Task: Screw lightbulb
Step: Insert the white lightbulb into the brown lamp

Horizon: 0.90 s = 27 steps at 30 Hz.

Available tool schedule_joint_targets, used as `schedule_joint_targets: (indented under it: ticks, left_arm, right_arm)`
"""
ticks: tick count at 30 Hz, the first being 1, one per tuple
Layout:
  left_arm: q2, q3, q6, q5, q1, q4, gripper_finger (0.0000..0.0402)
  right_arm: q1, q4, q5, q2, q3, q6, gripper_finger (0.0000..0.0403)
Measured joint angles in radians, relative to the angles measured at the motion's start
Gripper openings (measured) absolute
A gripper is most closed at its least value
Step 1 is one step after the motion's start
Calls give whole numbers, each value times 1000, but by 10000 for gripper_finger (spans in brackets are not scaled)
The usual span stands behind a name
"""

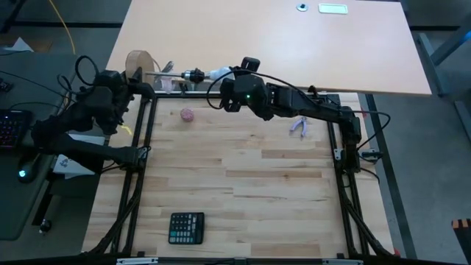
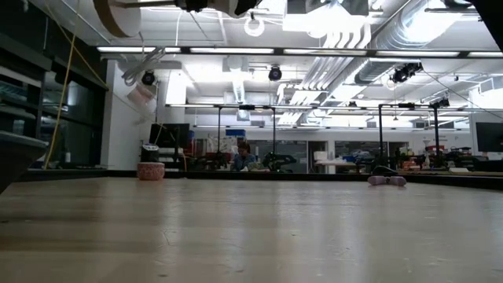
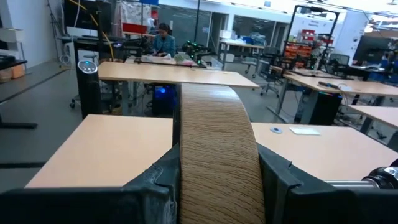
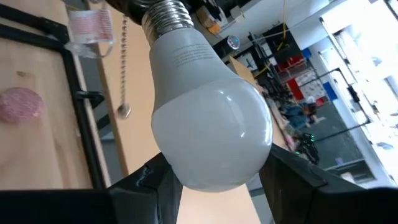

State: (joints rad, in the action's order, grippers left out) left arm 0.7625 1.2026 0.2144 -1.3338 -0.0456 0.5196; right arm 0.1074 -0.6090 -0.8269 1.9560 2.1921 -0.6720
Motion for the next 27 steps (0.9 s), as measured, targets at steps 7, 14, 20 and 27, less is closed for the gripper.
schedule_joint_targets:
  ticks: [7, 14, 20, 27]
  left_arm:
    - [0, 0, 5, 8, 0, -2, 115]
    - [24, 0, 51, 9, 0, -4, 115]
    - [42, 0, 49, -7, 0, -25, 115]
    - [64, 0, -69, -21, 0, -134, 115]
  right_arm:
    - [-2, 24, 27, 0, 0, -9, 177]
    - [-3, 47, 38, 0, 0, -10, 177]
    - [-3, 44, 33, 0, 0, 1, 177]
    - [-2, 9, 24, -2, 0, 49, 177]
